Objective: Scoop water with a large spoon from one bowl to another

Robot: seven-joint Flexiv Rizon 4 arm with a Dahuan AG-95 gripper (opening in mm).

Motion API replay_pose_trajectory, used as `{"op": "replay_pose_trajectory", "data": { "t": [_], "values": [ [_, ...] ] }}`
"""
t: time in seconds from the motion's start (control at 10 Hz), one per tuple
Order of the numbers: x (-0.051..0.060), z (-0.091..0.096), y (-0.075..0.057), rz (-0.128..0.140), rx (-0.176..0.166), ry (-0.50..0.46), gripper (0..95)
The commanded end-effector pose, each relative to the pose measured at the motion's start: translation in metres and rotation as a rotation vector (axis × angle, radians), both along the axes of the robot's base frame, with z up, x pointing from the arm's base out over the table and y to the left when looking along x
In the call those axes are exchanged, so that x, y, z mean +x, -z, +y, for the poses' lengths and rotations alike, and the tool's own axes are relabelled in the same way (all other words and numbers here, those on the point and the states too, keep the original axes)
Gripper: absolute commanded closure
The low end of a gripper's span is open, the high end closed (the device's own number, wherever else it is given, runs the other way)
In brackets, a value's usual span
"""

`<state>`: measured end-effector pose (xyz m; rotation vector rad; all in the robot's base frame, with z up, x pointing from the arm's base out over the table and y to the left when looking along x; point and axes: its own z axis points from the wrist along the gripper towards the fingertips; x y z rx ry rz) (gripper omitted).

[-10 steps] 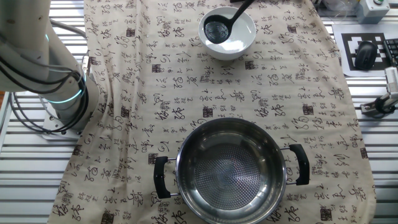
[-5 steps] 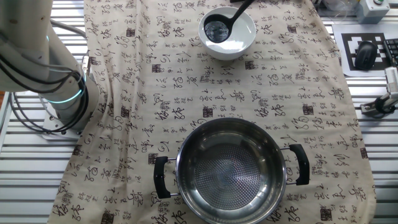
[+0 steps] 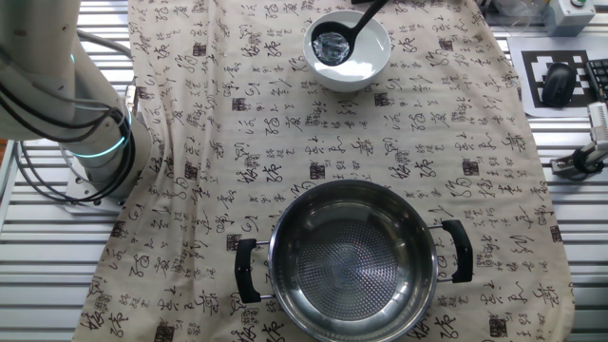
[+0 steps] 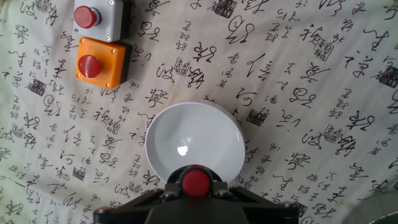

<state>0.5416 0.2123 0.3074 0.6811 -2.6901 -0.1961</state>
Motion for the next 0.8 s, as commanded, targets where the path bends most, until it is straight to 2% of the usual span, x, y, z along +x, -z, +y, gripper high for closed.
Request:
{"op": "replay_pose_trajectory", "data": {
  "t": [0.1, 0.8],
  "values": [
    [-0.0004, -0.0002, 0.0006, -0.004, 0.000, 0.005, 95.0],
    [-0.0004, -0.0002, 0.0006, -0.010, -0.010, 0.029, 95.0]
  ]
}}
